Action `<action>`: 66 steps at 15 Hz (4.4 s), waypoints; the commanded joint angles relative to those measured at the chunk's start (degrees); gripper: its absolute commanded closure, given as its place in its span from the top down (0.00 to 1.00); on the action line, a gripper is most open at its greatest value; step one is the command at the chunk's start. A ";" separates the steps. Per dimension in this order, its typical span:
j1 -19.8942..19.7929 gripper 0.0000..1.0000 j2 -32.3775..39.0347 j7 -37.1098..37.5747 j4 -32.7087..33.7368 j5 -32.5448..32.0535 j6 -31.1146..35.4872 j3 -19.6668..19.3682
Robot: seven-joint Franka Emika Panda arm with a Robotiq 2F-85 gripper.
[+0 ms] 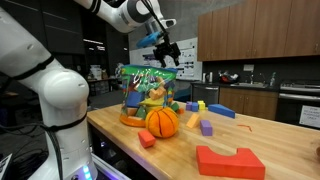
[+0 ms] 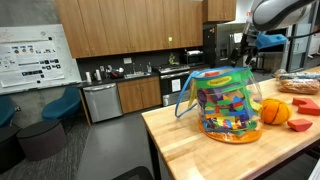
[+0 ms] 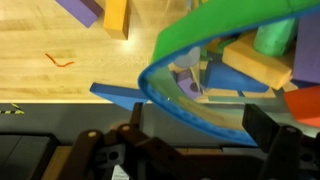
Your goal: Put one purple block in the toy bag
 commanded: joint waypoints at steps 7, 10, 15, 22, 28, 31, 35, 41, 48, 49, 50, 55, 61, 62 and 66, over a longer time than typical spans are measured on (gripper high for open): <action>0.74 1.00 -4.05 -6.10 6.85 8.73 0.07 -9.12; -0.09 1.00 -1.99 -6.23 7.50 9.85 0.87 -12.24; -1.52 1.00 1.57 -6.19 7.62 10.31 2.17 -14.73; -1.77 1.00 4.74 -6.54 8.80 10.52 3.23 -15.66; -1.78 1.00 4.75 -6.54 8.91 10.52 3.23 -15.70; -1.78 1.00 4.76 -6.54 8.93 10.52 3.23 -15.69; -1.41 1.00 3.96 -7.71 7.34 9.30 3.78 -13.73; -2.78 1.00 11.47 -6.26 4.12 6.76 7.44 -11.44; -7.01 1.00 26.94 -5.67 5.89 6.20 8.80 -14.17; -7.24 1.00 29.16 -5.79 6.21 6.77 8.50 -14.64; -7.67 1.00 31.13 -5.80 6.76 6.97 8.21 -15.05; -9.02 1.00 39.23 -5.01 8.07 5.78 8.07 -15.90; -8.93 1.00 43.67 -3.79 10.64 6.31 7.31 -15.79; -8.88 1.00 44.19 -3.66 11.23 6.65 7.21 -15.72; -9.02 1.00 43.81 -5.35 12.67 11.76 7.45 -15.08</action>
